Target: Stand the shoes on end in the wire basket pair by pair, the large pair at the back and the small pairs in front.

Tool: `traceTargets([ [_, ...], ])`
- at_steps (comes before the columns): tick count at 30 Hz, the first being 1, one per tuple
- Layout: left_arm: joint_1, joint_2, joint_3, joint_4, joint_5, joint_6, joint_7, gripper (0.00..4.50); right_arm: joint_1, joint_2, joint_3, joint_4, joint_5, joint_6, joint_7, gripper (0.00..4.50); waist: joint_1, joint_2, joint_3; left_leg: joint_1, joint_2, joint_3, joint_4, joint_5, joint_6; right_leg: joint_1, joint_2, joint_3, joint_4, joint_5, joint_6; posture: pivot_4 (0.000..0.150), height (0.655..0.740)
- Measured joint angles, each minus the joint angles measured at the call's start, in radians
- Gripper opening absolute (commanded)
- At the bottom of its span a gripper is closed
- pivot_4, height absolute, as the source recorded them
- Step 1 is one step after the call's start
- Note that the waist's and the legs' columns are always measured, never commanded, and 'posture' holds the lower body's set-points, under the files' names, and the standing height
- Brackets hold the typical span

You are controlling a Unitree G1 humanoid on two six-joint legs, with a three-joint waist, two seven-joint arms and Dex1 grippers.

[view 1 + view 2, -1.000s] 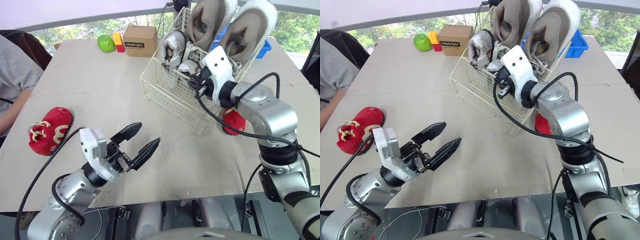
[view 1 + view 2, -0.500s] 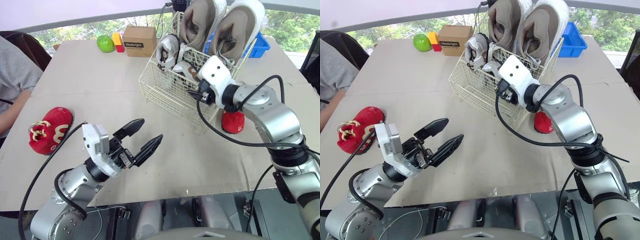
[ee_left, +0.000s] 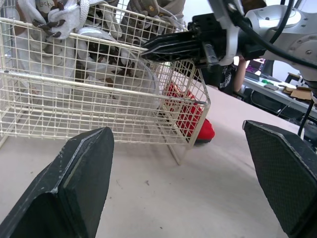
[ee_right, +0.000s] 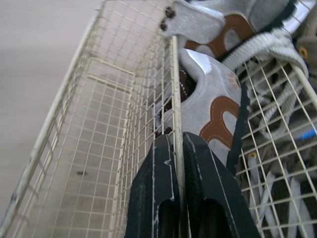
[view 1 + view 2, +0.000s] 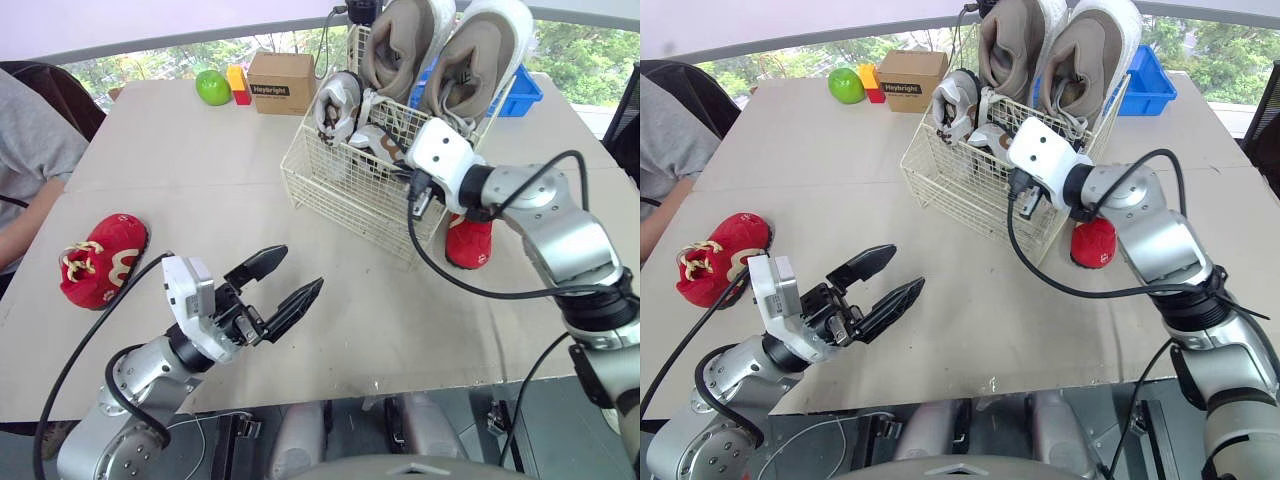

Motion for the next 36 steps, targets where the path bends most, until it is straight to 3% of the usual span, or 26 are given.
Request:
traceTargets([
  [16,0.018,0.008,0.020,0.015,0.000,-0.003,-0.044,4.50,0.054,-0.079,-0.059,0.156,0.062,-0.452,0.339,0.01,0.000,0.001,0.001,0.000,0.001,0.000,0.001,0.000,0.000,0.000,0.001,0.000,0.001,0.000,0.000,0.150,0.7400],
  [21,0.016,0.012,0.028,0.016,0.000,-0.003,-0.046,4.50,0.061,-0.074,-0.103,0.170,0.103,-0.432,0.345,0.01,0.001,0.001,0.001,0.000,0.001,0.000,0.000,0.000,0.000,0.000,0.001,0.000,0.001,0.000,0.000,0.150,0.7400],
  [24,0.015,0.012,0.028,0.016,0.000,-0.003,-0.049,4.50,0.041,-0.070,-0.122,0.153,0.162,-0.288,0.331,0.85,0.000,0.002,0.001,0.001,0.001,0.000,0.000,0.000,0.000,0.000,0.001,0.001,0.002,0.000,0.000,0.150,0.7400],
  [27,-0.003,0.017,0.027,0.016,-0.001,-0.002,-0.054,4.50,-0.033,-0.036,-0.121,0.134,0.176,-0.136,0.269,2.29,-0.002,0.002,0.001,0.001,0.001,0.000,0.001,0.000,0.000,0.000,0.001,0.001,0.002,0.000,0.000,0.150,0.7400],
  [33,-0.027,0.025,0.027,0.030,-0.001,-0.001,-0.058,4.50,-0.124,-0.050,-0.021,0.158,0.093,0.045,0.230,2.29,0.002,0.002,0.001,0.000,0.001,0.000,0.001,0.000,0.000,0.000,0.000,0.000,0.001,0.000,0.000,0.150,0.7400],
  [36,-0.034,0.025,0.026,0.040,-0.001,-0.001,-0.059,4.50,-0.166,-0.040,0.042,0.211,0.038,0.017,0.252,1.50,0.001,0.002,0.001,0.001,0.001,0.000,0.001,0.000,0.000,0.000,0.000,0.001,0.001,0.000,0.000,0.150,0.7400],
])
